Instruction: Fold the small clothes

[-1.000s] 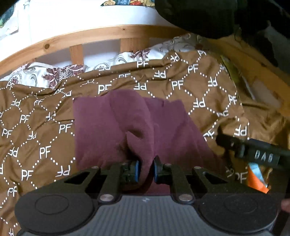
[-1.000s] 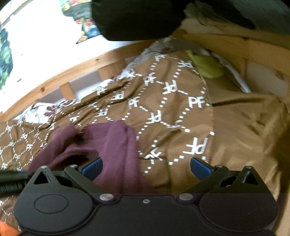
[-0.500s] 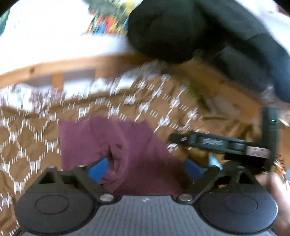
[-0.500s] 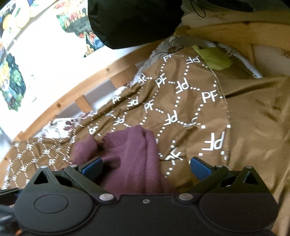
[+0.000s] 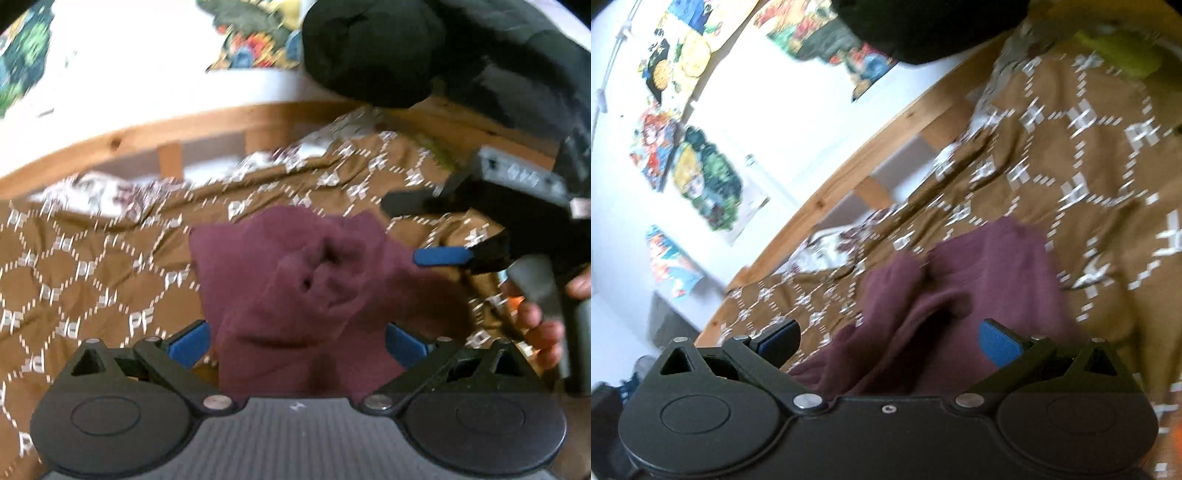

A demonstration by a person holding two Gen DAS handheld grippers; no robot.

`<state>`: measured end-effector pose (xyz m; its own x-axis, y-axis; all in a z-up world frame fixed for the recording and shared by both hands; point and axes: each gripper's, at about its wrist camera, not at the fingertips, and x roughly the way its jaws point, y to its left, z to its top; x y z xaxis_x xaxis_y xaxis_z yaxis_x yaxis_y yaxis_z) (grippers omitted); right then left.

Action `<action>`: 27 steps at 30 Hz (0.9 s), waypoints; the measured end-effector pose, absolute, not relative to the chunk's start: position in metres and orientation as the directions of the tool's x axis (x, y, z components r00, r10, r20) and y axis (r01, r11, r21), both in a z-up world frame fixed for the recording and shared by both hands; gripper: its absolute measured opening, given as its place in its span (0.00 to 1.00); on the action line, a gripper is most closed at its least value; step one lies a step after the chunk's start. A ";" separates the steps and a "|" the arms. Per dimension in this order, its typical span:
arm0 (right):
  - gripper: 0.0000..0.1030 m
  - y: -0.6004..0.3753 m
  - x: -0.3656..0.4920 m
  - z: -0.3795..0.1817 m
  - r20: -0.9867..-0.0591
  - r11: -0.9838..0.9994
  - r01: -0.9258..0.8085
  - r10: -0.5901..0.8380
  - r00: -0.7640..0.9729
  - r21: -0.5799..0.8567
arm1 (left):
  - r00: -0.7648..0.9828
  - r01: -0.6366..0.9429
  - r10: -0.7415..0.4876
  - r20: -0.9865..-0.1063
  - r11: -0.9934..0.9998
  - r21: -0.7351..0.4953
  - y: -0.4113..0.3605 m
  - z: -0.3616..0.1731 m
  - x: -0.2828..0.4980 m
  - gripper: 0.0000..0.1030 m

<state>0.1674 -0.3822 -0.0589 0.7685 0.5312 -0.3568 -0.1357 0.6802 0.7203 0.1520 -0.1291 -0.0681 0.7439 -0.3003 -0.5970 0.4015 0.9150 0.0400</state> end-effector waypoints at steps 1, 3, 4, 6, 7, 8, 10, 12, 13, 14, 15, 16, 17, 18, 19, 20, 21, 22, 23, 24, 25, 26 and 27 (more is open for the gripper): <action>1.00 -0.380 0.171 -0.061 -0.353 0.669 -0.139 0.544 0.761 0.730 | 0.743 0.387 -0.282 -0.607 0.921 0.046 -0.128 -0.075 0.155 0.99; 1.00 -0.377 0.178 -0.065 -0.357 0.660 -0.121 0.542 0.761 0.742 | 0.738 0.364 -0.251 -0.626 0.930 0.056 -0.124 -0.086 0.159 0.99; 1.00 -0.376 0.183 -0.066 -0.360 0.653 -0.108 0.540 0.761 0.749 | 0.732 0.354 -0.238 -0.639 0.934 0.057 -0.123 -0.092 0.162 0.99; 1.00 -0.376 0.195 -0.074 -0.355 0.623 -0.089 0.552 0.755 0.777 | 0.718 0.342 -0.228 -0.657 0.938 0.049 -0.118 -0.098 0.162 0.99; 1.00 -0.375 0.202 -0.078 -0.354 0.603 -0.075 0.560 0.749 0.794 | 0.711 0.340 -0.225 -0.667 0.939 0.045 -0.118 -0.100 0.163 0.99; 1.00 -0.374 0.211 -0.083 -0.355 0.582 -0.056 0.567 0.743 0.812 | 0.706 0.340 -0.222 -0.672 0.939 0.048 -0.119 -0.102 0.165 0.99; 1.00 -0.370 0.228 -0.091 -0.362 0.547 -0.026 0.588 0.724 0.837 | 0.701 0.350 -0.223 -0.678 0.935 0.054 -0.120 -0.103 0.165 0.96; 1.00 -0.365 0.243 -0.096 -0.376 0.550 -0.017 0.592 0.713 0.835 | 0.710 0.354 -0.224 -0.668 0.933 0.063 -0.122 -0.102 0.164 0.90; 0.99 -0.363 0.248 -0.096 -0.385 0.571 -0.021 0.580 0.718 0.821 | 0.712 0.353 -0.220 -0.667 0.933 0.070 -0.123 -0.102 0.163 0.85; 0.99 -0.361 0.252 -0.094 -0.393 0.603 -0.032 0.558 0.731 0.797 | 0.710 0.355 -0.220 -0.669 0.932 0.071 -0.123 -0.102 0.163 0.81; 0.99 -0.359 0.255 -0.092 -0.402 0.630 -0.038 0.540 0.740 0.776 | 0.705 0.357 -0.223 -0.673 0.932 0.066 -0.124 -0.104 0.164 0.73; 0.98 -0.358 0.257 -0.092 -0.411 0.654 -0.044 0.524 0.746 0.755 | 0.705 0.351 -0.218 -0.675 0.934 0.066 -0.125 -0.104 0.163 0.68; 0.94 -0.357 0.260 -0.092 -0.414 0.666 -0.049 0.518 0.748 0.744 | 0.711 0.341 -0.209 -0.671 0.937 0.070 -0.125 -0.105 0.163 0.64; 0.88 -0.358 0.261 -0.094 -0.415 0.668 -0.051 0.519 0.747 0.743 | 0.719 0.332 -0.201 -0.665 0.940 0.076 -0.124 -0.104 0.163 0.58; 0.85 -0.358 0.261 -0.095 -0.416 0.667 -0.049 0.519 0.747 0.744 | 0.725 0.329 -0.199 -0.660 0.941 0.077 -0.124 -0.104 0.162 0.54; 0.79 -0.359 0.261 -0.096 -0.420 0.663 -0.050 0.529 0.737 0.747 | 0.727 0.328 -0.204 -0.656 0.942 0.070 -0.124 -0.103 0.162 0.52; 0.72 -0.359 0.260 -0.096 -0.419 0.666 -0.055 0.529 0.738 0.744 | 0.728 0.327 -0.211 -0.653 0.943 0.059 -0.123 -0.102 0.162 0.48; 0.67 -0.358 0.259 -0.095 -0.420 0.675 -0.061 0.524 0.741 0.735 | 0.727 0.330 -0.220 -0.650 0.942 0.050 -0.122 -0.101 0.161 0.46; 0.55 -0.358 0.257 -0.093 -0.419 0.689 -0.069 0.514 0.748 0.722 | 0.728 0.336 -0.226 -0.647 0.940 0.051 -0.123 -0.101 0.160 0.45; 0.43 -0.357 0.256 -0.091 -0.417 0.702 -0.079 0.505 0.755 0.708 | 0.731 0.343 -0.228 -0.643 0.937 0.058 -0.124 -0.101 0.159 0.43; 0.37 -0.356 0.254 -0.087 -0.415 0.720 -0.089 0.492 0.766 0.689 | 0.735 0.354 -0.234 -0.636 0.933 0.067 -0.125 -0.101 0.156 0.42; 0.30 -0.355 0.251 -0.083 -0.408 0.739 -0.105 0.478 0.778 0.666 | 0.738 0.365 -0.241 -0.631 0.928 0.072 -0.127 -0.101 0.154 0.42; 0.23 -0.354 0.249 -0.079 -0.399 0.755 -0.122 0.468 0.789 0.645 | 0.739 0.378 -0.252 -0.624 0.923 0.075 -0.129 -0.100 0.151 0.41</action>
<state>0.2491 -0.3539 -0.0788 0.7891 0.4675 -0.3985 -0.1217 0.7548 0.6445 0.1509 -0.1285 -0.1004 0.7394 -0.2523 -0.6242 0.3780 0.9228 0.0747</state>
